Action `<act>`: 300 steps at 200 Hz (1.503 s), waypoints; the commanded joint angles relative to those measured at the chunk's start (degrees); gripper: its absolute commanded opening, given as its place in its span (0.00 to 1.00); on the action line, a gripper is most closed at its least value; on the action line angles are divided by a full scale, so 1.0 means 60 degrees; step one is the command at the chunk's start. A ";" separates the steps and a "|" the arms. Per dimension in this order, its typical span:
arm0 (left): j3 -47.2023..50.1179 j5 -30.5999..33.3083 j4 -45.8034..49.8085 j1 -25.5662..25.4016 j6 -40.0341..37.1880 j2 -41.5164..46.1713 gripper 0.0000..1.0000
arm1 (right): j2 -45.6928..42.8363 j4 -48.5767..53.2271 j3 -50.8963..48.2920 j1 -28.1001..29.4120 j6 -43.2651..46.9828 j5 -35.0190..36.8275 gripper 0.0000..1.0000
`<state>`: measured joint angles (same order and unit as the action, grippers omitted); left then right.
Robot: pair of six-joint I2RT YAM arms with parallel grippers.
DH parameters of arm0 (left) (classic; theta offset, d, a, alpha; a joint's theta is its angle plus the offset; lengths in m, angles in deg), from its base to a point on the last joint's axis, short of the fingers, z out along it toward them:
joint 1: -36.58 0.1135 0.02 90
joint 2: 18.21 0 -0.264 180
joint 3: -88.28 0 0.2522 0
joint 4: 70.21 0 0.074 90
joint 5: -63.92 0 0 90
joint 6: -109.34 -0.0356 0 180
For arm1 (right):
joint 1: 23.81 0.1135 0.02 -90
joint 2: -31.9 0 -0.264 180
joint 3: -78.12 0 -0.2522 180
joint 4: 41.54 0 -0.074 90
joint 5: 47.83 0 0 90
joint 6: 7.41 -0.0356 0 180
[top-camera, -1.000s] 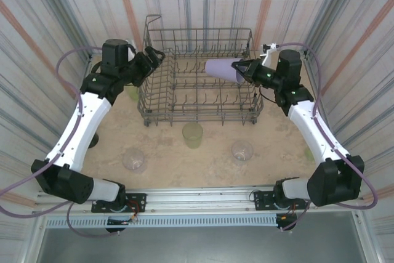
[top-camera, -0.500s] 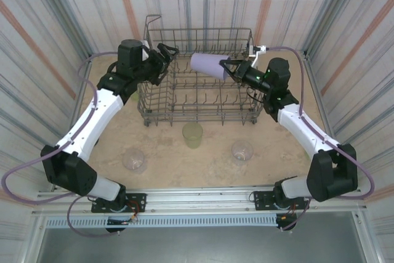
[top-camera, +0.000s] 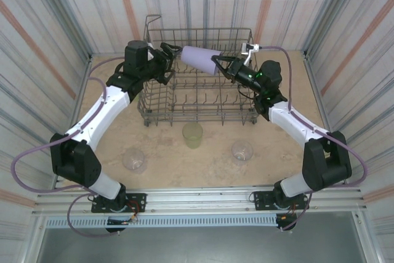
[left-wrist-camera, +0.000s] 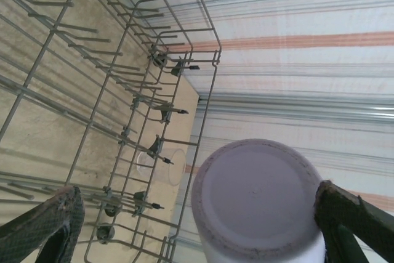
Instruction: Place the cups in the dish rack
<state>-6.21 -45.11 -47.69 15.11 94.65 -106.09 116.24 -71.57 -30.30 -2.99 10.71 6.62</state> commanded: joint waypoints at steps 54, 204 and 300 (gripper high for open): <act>0.0372 -0.0591 -0.1114 -0.0229 0.0696 -0.0178 0.95 | 0.0531 -0.1706 -0.0090 0.0734 -0.0570 0.0297 0.00; 0.0683 -0.0726 -0.1326 -0.0171 0.0314 0.0071 0.00 | -0.0350 -0.0662 -0.0766 0.0456 0.0069 0.0822 0.03; -0.1000 0.0218 -0.0673 -0.0256 -0.2442 -0.0110 0.00 | -0.2365 0.4349 -0.0526 -0.0035 0.2283 0.1182 0.82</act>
<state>-6.17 -47.88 -53.72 14.00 90.19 -106.83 104.92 -55.51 -34.34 -1.53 20.28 12.54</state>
